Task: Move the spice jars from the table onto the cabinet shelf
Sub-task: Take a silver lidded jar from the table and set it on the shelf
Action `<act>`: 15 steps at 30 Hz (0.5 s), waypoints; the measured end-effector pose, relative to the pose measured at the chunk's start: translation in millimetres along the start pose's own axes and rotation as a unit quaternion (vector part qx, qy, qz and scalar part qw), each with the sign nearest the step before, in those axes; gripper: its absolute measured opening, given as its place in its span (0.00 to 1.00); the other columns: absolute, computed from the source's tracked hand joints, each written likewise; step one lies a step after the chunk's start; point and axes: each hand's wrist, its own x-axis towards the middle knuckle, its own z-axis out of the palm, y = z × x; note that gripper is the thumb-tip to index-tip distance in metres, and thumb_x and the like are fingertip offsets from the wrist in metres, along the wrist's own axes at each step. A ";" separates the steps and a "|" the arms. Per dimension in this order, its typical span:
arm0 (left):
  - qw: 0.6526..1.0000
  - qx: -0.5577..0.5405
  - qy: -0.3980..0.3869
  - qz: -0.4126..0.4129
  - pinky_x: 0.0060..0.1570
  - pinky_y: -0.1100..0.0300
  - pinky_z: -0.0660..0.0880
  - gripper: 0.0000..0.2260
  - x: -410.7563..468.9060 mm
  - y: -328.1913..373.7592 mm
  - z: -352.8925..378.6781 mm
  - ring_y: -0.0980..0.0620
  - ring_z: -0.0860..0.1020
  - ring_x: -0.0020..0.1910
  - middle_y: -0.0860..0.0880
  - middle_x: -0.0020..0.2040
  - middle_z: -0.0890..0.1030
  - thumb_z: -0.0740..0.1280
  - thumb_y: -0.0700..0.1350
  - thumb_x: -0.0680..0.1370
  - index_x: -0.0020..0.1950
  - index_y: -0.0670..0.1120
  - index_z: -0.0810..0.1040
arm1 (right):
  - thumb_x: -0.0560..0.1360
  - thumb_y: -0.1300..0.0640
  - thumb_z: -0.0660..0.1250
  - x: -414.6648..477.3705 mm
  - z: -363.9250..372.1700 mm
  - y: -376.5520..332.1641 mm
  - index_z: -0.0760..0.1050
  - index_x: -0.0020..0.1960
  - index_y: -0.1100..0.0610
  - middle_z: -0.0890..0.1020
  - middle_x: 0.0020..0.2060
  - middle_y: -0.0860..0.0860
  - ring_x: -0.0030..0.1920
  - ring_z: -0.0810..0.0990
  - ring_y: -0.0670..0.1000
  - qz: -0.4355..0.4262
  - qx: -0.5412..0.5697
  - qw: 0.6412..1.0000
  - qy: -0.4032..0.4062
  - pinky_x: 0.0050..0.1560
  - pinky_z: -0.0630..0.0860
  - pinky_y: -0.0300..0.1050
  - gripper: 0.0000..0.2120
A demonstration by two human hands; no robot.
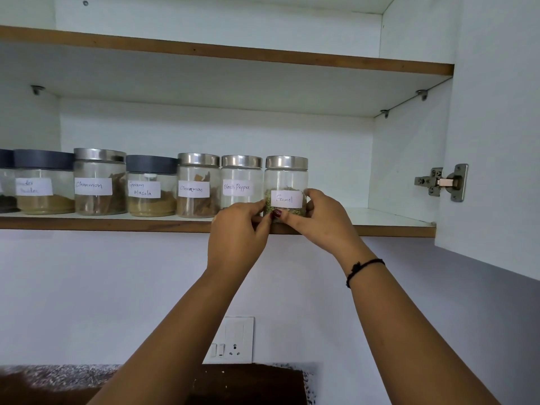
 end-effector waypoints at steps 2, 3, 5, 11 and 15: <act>1.000 -0.007 0.003 -0.012 0.45 0.54 0.79 0.12 0.2 -0.3 1.7 0.51 0.83 0.41 0.49 0.43 0.86 0.70 0.46 0.78 0.61 0.47 0.84 | 0.71 0.39 0.72 1.0 0.3 0.0 0.70 0.68 0.54 0.79 0.52 0.48 0.49 0.77 0.48 0.000 -0.010 1.000 0.003 0.45 0.75 0.40 0.31; 1.000 -0.007 0.005 -0.016 0.46 0.53 0.79 0.13 -0.1 -0.3 2.6 0.51 0.83 0.42 0.49 0.43 0.86 0.70 0.46 0.78 0.62 0.47 0.83 | 0.72 0.39 0.72 1.6 0.1 -0.5 0.69 0.68 0.54 0.79 0.54 0.48 0.50 0.77 0.48 0.002 -0.015 1.000 0.000 0.47 0.75 0.41 0.32; 1.000 -0.002 0.009 -0.018 0.49 0.50 0.79 0.15 -0.7 0.1 5.0 0.50 0.83 0.44 0.49 0.44 0.86 0.69 0.46 0.78 0.64 0.48 0.82 | 0.72 0.38 0.71 2.7 -0.2 -2.2 0.69 0.68 0.55 0.77 0.53 0.47 0.50 0.76 0.48 0.011 -0.027 1.000 -0.013 0.48 0.75 0.43 0.32; 1.000 0.004 0.022 -0.007 0.50 0.45 0.78 0.14 -2.5 0.3 8.0 0.49 0.82 0.43 0.48 0.43 0.85 0.69 0.45 0.78 0.63 0.48 0.82 | 0.73 0.37 0.69 10.5 2.3 -6.7 0.71 0.60 0.56 0.79 0.51 0.50 0.51 0.79 0.52 0.036 -0.067 0.996 -0.046 0.44 0.73 0.44 0.27; 1.000 -0.001 0.022 -0.002 0.49 0.47 0.79 0.14 -3.4 -0.8 7.0 0.49 0.83 0.43 0.48 0.44 0.86 0.69 0.44 0.78 0.64 0.47 0.82 | 0.73 0.36 0.68 11.1 9.3 -11.2 0.70 0.62 0.59 0.80 0.52 0.53 0.52 0.79 0.55 0.049 -0.098 0.994 -0.026 0.43 0.72 0.45 0.30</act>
